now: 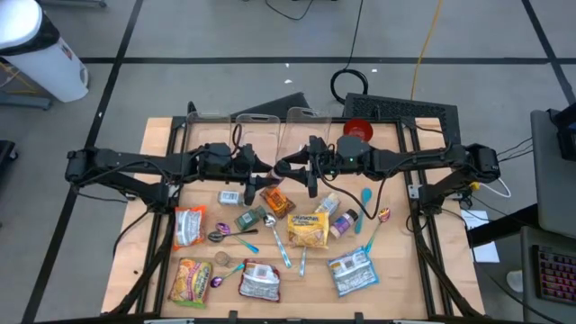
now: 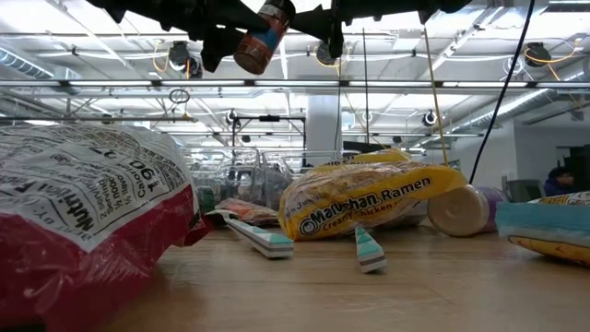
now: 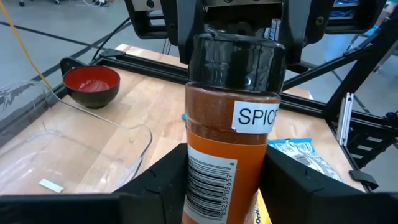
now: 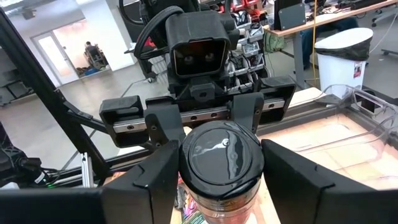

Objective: Pick & Place Food Item
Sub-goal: Put the orange spice bottle into the left transparent bin

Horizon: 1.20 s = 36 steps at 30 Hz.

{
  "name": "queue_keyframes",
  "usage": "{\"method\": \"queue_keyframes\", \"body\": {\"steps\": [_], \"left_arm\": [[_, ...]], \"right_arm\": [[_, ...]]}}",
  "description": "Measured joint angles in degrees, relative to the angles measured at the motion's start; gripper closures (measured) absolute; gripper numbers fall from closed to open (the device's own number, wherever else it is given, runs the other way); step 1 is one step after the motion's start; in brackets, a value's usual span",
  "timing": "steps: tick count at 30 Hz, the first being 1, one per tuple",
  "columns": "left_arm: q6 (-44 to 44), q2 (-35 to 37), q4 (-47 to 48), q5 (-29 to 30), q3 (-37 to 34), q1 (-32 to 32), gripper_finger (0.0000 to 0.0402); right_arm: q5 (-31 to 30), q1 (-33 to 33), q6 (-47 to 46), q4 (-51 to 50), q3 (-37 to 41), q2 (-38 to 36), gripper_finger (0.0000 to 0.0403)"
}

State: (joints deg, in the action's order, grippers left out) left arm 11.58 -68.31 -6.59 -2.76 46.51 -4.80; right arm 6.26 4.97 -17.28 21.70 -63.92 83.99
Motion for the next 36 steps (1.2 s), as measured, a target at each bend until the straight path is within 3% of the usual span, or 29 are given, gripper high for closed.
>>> {"method": "queue_keyframes", "body": {"steps": [7, 19, 28, 36], "left_arm": [[0.58, 0.0, -0.12, -0.22, 0.0, 0.0, 0.0228], [2.18, -0.03, -3.15, -0.4, -0.01, -0.04, 0.0227], [2.22, -0.01, -3.65, -0.36, -0.01, -0.37, 0.0227], [2.69, 0.97, -7.22, -2.72, 0.0, -3.46, 0.0227]], "right_arm": [[0.02, 0.0, 0.02, 0.01, 0.0, 0.0, 0.0205], [0.66, 0.69, 0.53, 3.03, -0.04, -0.02, 0.0168], [4.68, 2.9, -1.48, 5.48, -0.04, -0.02, 0.0166], [4.69, 5.32, 0.29, 5.48, 0.2, -2.64, 0.0165]]}}
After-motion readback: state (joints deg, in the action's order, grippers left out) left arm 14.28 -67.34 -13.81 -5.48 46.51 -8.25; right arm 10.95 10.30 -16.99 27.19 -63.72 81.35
